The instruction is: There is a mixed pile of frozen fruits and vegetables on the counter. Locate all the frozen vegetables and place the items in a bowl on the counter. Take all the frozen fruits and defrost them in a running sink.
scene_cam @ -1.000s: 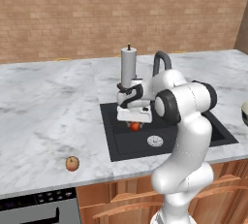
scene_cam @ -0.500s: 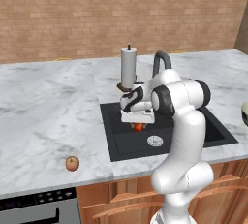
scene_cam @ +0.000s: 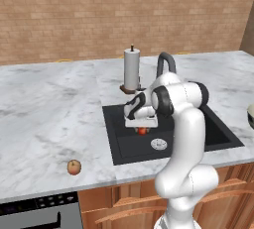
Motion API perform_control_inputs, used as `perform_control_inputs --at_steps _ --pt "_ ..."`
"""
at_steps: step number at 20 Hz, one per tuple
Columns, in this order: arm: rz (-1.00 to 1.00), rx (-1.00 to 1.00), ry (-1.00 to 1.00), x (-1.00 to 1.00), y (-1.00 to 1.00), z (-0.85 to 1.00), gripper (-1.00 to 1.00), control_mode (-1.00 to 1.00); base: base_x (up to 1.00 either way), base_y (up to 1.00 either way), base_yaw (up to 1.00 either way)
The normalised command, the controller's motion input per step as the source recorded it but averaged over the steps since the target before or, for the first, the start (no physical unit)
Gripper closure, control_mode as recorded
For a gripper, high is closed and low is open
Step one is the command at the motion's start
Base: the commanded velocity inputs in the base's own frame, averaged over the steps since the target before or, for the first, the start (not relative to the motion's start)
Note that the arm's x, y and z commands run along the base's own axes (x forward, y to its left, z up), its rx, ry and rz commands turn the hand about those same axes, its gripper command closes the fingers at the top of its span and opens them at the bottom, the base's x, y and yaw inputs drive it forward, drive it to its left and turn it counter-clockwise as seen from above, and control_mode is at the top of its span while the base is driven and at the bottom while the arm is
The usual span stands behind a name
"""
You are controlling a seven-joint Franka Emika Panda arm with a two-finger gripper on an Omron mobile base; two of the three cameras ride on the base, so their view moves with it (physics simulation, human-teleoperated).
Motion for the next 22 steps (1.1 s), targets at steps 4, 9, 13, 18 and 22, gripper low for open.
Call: perform_control_inputs --at_steps 4,9,13,18,22 --pt "0.07 0.0 -0.03 0.3 -0.01 -0.36 1.0 -1.0 0.0 0.0 0.0" --pt "0.06 0.01 0.01 0.24 -0.01 -0.36 1.0 -1.0 0.0 0.0 0.0" --pt "0.05 0.04 0.05 0.13 0.0 -0.36 1.0 -1.0 0.0 0.0 0.0" --pt "0.06 0.0 0.01 0.22 -0.02 -0.42 1.0 -1.0 0.0 0.0 0.0" --pt "0.06 0.0 0.01 0.17 0.0 -0.29 1.0 -1.0 0.0 0.0 0.0"
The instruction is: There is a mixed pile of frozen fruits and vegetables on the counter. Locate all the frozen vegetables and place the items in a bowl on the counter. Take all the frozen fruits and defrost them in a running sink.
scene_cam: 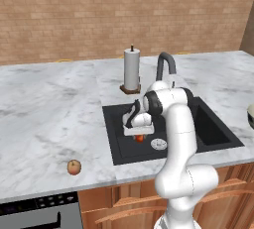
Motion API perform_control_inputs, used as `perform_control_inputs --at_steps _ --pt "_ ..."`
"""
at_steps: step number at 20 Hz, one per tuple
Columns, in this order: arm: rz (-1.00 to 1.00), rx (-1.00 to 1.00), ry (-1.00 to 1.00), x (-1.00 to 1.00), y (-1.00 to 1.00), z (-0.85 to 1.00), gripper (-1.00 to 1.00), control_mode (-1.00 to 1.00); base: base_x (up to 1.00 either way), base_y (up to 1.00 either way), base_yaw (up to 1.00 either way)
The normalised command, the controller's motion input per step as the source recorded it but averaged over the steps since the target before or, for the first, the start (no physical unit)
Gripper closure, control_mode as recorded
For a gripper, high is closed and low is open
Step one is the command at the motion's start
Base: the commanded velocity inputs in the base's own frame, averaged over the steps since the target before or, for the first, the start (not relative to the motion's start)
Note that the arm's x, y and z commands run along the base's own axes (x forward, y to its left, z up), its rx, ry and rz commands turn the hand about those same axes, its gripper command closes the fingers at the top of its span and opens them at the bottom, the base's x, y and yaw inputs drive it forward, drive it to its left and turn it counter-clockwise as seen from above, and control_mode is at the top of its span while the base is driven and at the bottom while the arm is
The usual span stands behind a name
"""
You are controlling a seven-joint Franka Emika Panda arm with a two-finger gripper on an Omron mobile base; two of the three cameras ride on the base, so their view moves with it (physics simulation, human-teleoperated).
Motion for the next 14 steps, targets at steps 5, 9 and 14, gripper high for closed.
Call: perform_control_inputs --at_steps 5,9,14 --pt "0.05 0.01 0.04 0.09 0.06 -0.23 1.0 -1.0 0.0 0.0 0.0" --pt "0.02 0.01 0.05 0.06 0.13 -0.18 -1.0 -1.0 0.0 0.0 0.0" --pt "0.0 0.0 0.03 0.02 0.03 -0.07 -1.0 -1.0 0.0 0.0 0.0"
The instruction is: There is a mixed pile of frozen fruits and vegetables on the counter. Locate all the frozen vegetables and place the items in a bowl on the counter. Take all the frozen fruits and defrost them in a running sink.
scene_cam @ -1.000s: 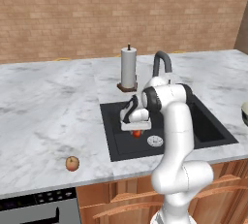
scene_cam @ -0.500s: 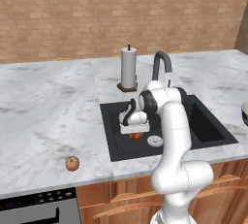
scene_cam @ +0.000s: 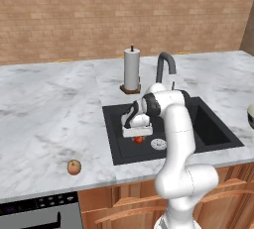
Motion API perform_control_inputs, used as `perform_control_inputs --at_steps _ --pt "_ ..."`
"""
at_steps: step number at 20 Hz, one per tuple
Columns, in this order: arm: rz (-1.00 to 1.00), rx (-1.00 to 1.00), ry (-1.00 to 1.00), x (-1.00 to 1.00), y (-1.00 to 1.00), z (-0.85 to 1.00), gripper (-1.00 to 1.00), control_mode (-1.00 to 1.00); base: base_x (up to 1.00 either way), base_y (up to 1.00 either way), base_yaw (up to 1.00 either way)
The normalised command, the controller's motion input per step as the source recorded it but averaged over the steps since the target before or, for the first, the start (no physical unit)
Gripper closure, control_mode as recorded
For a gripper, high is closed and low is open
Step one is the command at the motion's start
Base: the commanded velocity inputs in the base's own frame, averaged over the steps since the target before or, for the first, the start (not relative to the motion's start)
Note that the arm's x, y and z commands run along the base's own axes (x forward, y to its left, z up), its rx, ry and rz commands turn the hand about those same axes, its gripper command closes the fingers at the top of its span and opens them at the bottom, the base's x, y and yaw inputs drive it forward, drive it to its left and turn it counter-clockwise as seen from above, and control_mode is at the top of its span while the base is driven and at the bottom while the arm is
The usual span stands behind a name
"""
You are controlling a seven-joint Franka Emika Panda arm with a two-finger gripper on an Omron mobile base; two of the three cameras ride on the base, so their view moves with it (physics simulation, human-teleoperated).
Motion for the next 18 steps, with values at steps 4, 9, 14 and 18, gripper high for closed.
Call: perform_control_inputs --at_steps 4,9,14,18 --pt "-0.04 0.0 0.03 0.0 0.06 0.18 -1.0 -1.0 0.0 0.0 0.0" --pt "-0.09 -0.03 0.07 0.0 0.04 0.35 -1.0 -1.0 0.0 0.0 0.0" --pt "-0.08 -0.06 0.08 -0.01 0.05 0.36 -1.0 -1.0 0.0 0.0 0.0" --pt "-0.06 -0.04 0.02 -0.04 0.15 0.5 -1.0 -1.0 0.0 0.0 0.0"
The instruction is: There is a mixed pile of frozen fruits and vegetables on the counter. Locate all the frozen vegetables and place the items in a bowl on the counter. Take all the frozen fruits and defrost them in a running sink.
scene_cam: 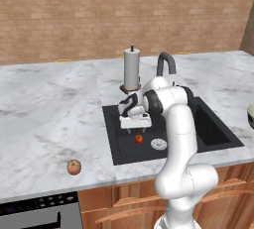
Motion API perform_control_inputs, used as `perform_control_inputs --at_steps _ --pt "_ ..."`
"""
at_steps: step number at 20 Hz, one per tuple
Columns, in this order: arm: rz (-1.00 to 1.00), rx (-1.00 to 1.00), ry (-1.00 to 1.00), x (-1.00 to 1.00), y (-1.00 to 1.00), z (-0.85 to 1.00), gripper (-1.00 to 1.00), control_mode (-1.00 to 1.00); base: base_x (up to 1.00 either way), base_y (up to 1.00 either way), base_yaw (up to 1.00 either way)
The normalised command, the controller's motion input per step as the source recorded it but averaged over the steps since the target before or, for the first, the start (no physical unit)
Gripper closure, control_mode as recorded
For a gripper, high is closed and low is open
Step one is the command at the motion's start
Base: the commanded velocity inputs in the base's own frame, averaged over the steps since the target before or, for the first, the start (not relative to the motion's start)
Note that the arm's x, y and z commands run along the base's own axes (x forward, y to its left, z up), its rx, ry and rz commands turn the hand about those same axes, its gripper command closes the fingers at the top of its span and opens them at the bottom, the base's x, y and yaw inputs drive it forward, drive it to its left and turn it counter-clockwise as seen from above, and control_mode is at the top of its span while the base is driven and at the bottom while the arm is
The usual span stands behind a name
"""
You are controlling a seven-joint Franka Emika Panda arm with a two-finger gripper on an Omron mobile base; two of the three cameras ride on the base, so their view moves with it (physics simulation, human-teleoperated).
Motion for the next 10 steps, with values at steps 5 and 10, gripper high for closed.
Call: perform_control_inputs --at_steps 5,10 --pt "0.0 -0.02 0.01 0.0 0.08 0.62 -1.0 -1.0 0.0 0.0 0.0" --pt "0.0 0.0 0.0 -0.07 0.05 0.59 -1.0 -1.0 0.0 0.0 0.0"
